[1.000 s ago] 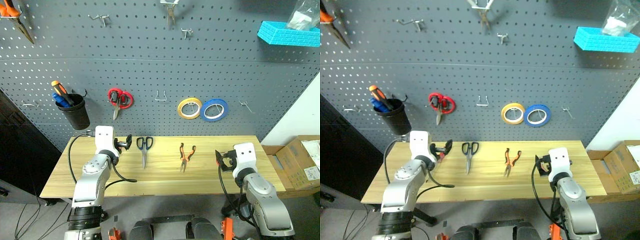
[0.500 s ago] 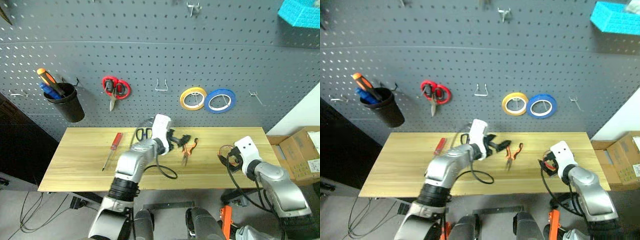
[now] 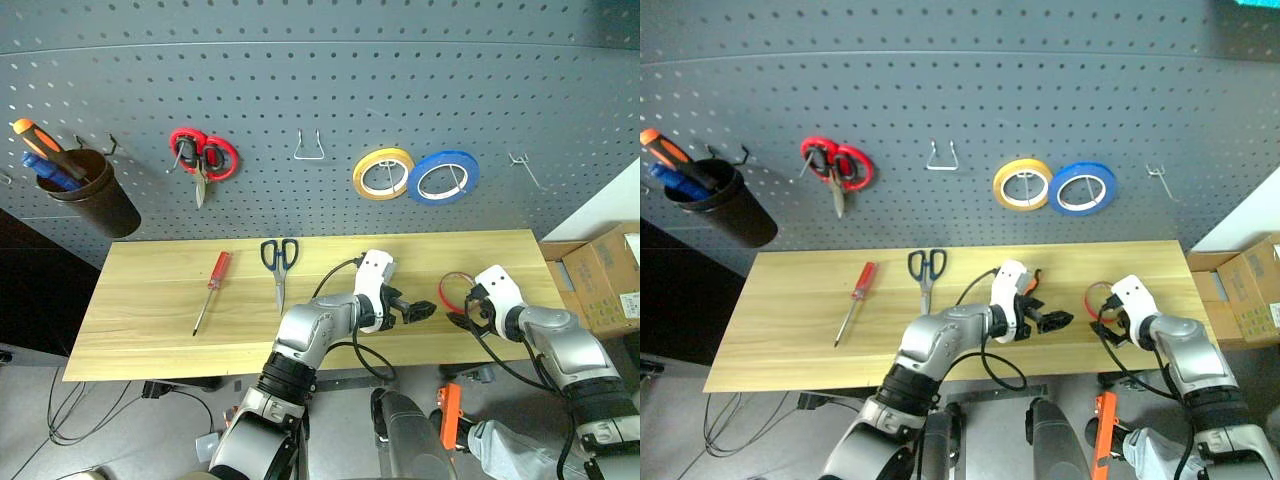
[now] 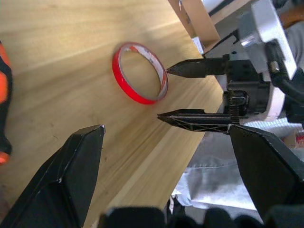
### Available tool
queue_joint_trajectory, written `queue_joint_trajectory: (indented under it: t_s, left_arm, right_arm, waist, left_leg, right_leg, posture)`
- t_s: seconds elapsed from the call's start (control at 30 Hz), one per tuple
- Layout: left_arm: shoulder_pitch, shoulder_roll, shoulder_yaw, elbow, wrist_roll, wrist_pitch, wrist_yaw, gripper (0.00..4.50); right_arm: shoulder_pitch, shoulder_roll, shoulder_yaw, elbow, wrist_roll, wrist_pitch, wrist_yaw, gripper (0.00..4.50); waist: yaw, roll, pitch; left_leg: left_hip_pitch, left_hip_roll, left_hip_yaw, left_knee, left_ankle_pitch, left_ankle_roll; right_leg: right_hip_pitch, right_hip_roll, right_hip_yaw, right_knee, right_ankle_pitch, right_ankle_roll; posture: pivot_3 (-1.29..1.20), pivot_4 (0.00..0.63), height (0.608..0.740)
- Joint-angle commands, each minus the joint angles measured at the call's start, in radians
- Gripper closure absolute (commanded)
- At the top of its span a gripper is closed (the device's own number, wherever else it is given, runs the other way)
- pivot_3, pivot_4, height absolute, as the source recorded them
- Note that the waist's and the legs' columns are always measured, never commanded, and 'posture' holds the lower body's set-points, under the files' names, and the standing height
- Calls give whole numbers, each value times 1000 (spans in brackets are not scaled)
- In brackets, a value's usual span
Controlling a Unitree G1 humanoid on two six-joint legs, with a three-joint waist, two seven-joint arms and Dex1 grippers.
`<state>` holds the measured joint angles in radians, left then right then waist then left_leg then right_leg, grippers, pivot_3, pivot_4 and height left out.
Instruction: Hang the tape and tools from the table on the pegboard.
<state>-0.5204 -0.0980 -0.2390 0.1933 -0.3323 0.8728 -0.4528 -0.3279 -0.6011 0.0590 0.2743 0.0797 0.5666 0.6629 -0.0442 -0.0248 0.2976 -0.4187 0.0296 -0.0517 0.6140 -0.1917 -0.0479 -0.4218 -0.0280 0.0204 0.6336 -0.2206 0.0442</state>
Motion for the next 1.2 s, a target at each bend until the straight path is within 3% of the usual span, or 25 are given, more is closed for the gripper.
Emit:
queue_joint_trajectory:
  t_s: [0.03,0.43,0.87,1.07,1.2]
  left_arm:
    - [-1,-6,-16,-8,1,-12,-16,44]
    - [61,54,-2,-91,-3,38,13,44]
    - [43,58,7,-87,8,31,22,0]
    - [29,52,9,-79,10,15,18,0]
    - [34,67,-48,-94,39,-39,-16,0]
  right_arm:
    - [-38,1,6,75,-12,-53,22,0]
    - [-214,81,21,449,-32,-143,68,0]
    - [-247,78,23,510,-48,-216,113,4423]
    - [-216,62,12,491,-61,-242,97,4469]
    - [-72,31,-17,295,-71,-261,34,4469]
  waist:
    - [0,0,4]
    - [-6,-4,18]
    - [-5,-4,18]
    - [-4,-4,18]
    - [10,-2,16]
  left_leg:
    - [0,0,0,0,0,0]
    - [2,0,0,1,0,0]
    - [0,0,-1,10,-1,-1]
    - [0,0,-1,10,-1,-2]
    - [0,0,-2,10,-1,-2]
  right_leg:
    - [0,0,0,0,0,0]
    - [-2,0,0,8,-2,2]
    - [0,0,0,11,-1,2]
    - [0,0,0,11,-1,2]
    - [0,0,0,11,-1,3]
  posture:
    - [-51,351,740]
    - [0,356,740]
    - [-3,327,740]
    - [-1,299,740]
    - [-10,276,740]
